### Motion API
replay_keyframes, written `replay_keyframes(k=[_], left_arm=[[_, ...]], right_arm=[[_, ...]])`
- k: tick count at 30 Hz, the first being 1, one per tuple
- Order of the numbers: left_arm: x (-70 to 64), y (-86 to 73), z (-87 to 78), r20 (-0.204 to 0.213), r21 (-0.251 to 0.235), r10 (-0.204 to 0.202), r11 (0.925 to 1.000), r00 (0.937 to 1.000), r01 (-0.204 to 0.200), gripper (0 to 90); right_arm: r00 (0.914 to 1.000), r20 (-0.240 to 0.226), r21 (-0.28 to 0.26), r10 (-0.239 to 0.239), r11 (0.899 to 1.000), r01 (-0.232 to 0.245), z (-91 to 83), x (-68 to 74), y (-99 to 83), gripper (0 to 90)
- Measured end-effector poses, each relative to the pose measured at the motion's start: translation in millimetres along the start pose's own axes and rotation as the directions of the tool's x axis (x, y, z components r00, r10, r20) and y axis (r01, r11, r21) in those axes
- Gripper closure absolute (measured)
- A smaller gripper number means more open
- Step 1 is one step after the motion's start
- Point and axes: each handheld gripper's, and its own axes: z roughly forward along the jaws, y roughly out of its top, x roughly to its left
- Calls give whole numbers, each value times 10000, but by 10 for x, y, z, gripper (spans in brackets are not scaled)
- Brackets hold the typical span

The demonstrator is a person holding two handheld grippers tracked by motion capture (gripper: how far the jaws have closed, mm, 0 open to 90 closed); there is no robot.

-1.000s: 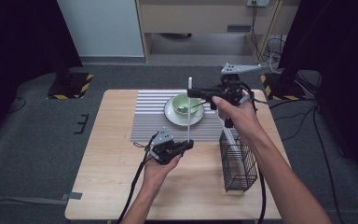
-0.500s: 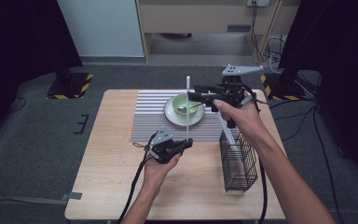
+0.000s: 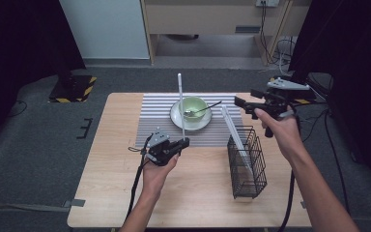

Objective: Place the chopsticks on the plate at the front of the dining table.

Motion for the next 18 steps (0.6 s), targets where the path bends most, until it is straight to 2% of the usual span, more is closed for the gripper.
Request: replay_keyframes(k=[2,3,4,6,7,8,9,10,12,13,18], left_arm=[[39,2,-26,-192,-14,-76,10000,9998,76,867],[39,2,-26,-192,-14,-76,10000,9998,76,867],[58,9,-41,-277,-79,-131,9999,9995,129,867],[83,17,-52,-370,-145,-282,9995,9989,277,867],[92,21,-50,-405,-104,-320,9994,9987,316,867],[100,34,-48,-569,5,-184,9998,9982,184,867],[104,41,-52,-696,46,-78,10000,9975,81,867],[119,46,-59,-709,-21,-192,9998,9973,191,867],[146,49,-65,-774,-79,-367,9993,9963,362,867],[155,51,-66,-783,-66,-375,9993,9962,371,867],[195,81,-81,-1010,-43,-363,9993,9942,361,867]], right_arm=[[9968,715,-154,367,9992,-357,-136,-224,-140,145],[9968,715,-154,367,9992,-357,-136,-224,-140,145],[9947,941,-147,403,9991,-391,-165,-273,-177,144],[9850,1592,-179,665,9978,-644,-271,-458,-358,142],[9850,1592,-179,665,9978,-644,-271,-458,-358,142],[9765,2024,-197,738,9973,-712,-317,-546,-462,145],[9765,2024,-197,738,9973,-712,-317,-546,-462,145],[9737,2158,-167,736,9973,-717,-330,-570,-502,145],[9644,2481,-151,912,9958,-902,-358,-638,-634,146],[9582,2686,-42,982,9949,-1007,-360,-663,-710,145],[9400,3216,162,1139,9919,-1257,-369,-711,-1002,143]])
